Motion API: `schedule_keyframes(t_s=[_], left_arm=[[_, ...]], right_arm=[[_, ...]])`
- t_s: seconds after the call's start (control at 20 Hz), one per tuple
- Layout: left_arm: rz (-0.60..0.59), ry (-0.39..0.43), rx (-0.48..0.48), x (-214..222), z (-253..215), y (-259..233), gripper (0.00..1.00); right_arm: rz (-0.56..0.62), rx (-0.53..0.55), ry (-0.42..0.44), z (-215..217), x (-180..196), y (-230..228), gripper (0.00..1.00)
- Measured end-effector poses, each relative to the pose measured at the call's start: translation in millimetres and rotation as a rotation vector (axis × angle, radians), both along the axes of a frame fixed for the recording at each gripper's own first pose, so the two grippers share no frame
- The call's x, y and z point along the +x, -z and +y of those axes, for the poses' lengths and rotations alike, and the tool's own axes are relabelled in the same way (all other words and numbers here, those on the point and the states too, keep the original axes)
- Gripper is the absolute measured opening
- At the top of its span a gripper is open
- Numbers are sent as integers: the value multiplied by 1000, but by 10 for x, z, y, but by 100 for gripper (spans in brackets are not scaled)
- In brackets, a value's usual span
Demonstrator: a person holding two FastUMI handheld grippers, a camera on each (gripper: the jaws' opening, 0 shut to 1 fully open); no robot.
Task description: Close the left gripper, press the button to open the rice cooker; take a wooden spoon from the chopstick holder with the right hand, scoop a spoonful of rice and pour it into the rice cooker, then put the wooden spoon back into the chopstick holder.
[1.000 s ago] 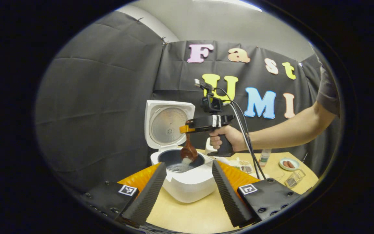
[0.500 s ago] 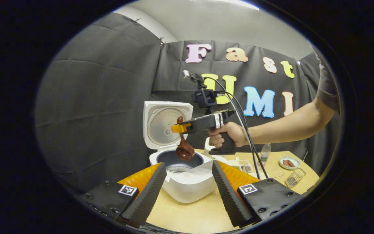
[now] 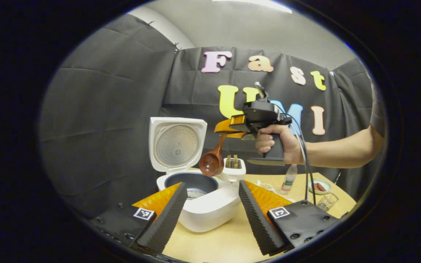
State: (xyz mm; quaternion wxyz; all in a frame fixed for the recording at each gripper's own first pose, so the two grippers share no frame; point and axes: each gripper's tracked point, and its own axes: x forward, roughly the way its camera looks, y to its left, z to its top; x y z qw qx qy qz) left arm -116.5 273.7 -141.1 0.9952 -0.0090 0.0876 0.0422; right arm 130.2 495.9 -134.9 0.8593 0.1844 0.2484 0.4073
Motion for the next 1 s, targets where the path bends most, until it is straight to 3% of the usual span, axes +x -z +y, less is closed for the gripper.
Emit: schedule_keyframes(t_s=[0.3,1.0], left_arm=[[-19,44,-31,196,-332,-128,96],[-46,209,-34,696,-1698,-337,98]], right_arm=[[94,125,160,-1047,-12,-202,7],[90,161,483,-3503,-375,-486,7]])
